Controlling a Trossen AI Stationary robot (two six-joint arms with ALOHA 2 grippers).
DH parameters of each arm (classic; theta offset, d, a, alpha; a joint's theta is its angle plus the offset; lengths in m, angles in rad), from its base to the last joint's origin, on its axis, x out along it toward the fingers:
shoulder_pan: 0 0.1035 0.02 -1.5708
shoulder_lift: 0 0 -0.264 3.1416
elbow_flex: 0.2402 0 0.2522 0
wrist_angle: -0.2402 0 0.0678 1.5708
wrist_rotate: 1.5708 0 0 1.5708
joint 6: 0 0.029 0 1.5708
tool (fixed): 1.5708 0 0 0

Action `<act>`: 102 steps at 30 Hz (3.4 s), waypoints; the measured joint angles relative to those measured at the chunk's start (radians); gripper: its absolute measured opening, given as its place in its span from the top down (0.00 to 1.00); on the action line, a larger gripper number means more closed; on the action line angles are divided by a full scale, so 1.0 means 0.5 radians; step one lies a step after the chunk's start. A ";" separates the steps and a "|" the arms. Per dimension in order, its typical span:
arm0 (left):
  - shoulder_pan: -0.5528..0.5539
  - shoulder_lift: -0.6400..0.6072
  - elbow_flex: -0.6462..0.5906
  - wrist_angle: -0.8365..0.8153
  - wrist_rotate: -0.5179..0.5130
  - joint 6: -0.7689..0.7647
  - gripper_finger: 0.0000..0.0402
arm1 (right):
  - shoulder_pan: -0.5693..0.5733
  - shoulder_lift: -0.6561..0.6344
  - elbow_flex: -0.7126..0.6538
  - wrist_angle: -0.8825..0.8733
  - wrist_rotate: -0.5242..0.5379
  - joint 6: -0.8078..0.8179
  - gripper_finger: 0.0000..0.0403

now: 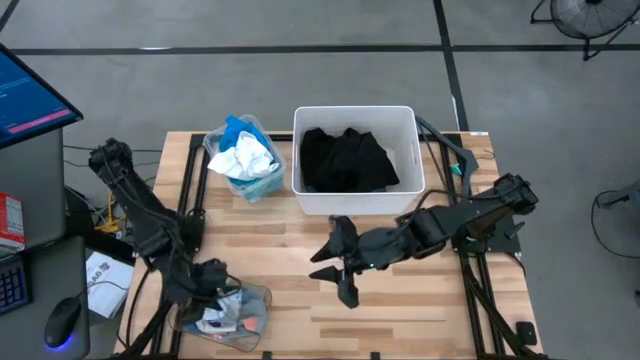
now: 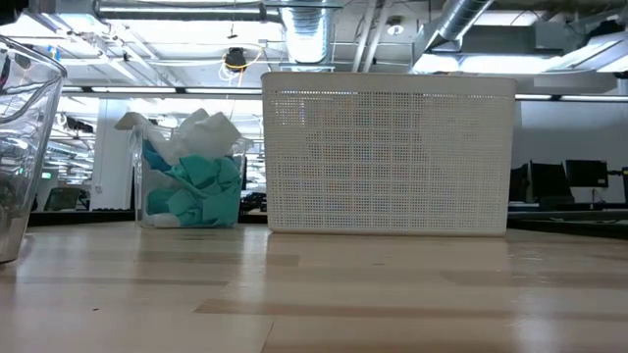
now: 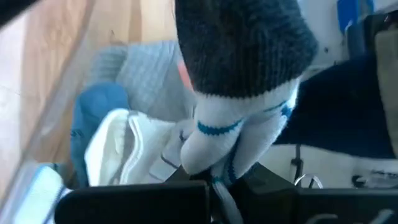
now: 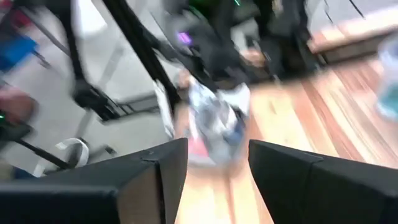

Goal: Pick & Place Cloths
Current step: Put the white sock into the transparent bin

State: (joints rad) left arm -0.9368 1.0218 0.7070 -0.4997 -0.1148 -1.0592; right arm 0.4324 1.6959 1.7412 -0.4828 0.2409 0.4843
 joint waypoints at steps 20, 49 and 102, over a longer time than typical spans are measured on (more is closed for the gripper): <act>-0.058 0.735 0.003 -0.017 0.005 0.239 0.99 | -0.034 0.116 -0.020 -0.242 0.044 0.223 0.62; -0.059 -0.186 -0.001 -0.035 0.509 -0.212 0.49 | -0.026 0.115 -0.020 -0.304 0.037 0.274 0.59; -0.387 0.253 -0.532 0.149 -0.224 -0.453 1.00 | 0.008 0.117 -0.018 -0.487 0.054 0.290 0.66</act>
State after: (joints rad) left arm -1.1305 1.1482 0.4410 -0.4253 -0.2269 -1.2855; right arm 0.4362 1.7542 1.7325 -0.7265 0.2677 0.6292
